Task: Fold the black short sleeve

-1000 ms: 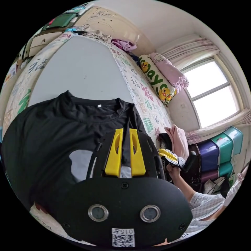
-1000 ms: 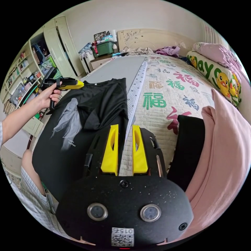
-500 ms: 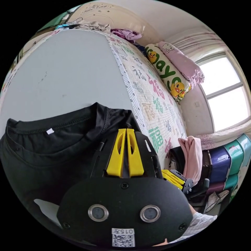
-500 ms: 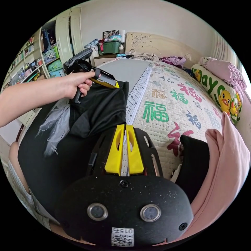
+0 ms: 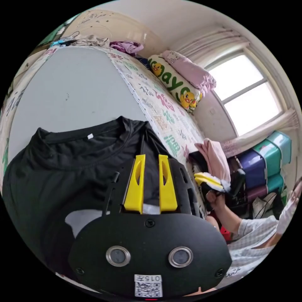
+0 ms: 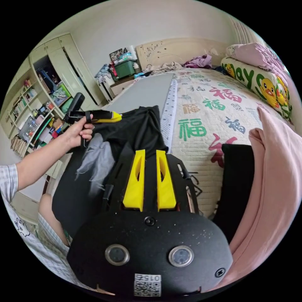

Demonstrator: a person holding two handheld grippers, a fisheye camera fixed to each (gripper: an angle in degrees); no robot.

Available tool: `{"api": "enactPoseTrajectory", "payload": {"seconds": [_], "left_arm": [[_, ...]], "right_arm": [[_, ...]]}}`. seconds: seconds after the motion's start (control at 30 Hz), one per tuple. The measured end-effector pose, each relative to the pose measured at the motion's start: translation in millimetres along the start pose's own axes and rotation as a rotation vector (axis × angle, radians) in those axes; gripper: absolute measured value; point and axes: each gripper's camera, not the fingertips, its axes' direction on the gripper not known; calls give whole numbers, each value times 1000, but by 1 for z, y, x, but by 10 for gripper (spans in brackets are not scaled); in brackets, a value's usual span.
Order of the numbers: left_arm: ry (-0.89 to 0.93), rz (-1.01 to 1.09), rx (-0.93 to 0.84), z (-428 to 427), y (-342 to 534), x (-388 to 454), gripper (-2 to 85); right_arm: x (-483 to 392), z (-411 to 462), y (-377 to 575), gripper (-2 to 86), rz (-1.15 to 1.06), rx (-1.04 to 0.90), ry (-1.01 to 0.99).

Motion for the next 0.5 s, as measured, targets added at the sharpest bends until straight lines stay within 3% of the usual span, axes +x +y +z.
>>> {"api": "enactPoseTrajectory", "payload": {"seconds": [0.17,0.3,0.4,0.5], "left_arm": [[-77,85,-99,7,38,16,118],[-162,106,-109,10,43,19,83],[-156,107,-96,8,46,20,13],[-128,100,-53,-3,53,21,0]], "right_arm": [[-39,30,-10,119,-34,-74,6],[-46,57,-8,58,-31,-170,165],[-42,48,-2,3,-13,-138,129],[-41,36,5,-6,-40,-99,107]]}}
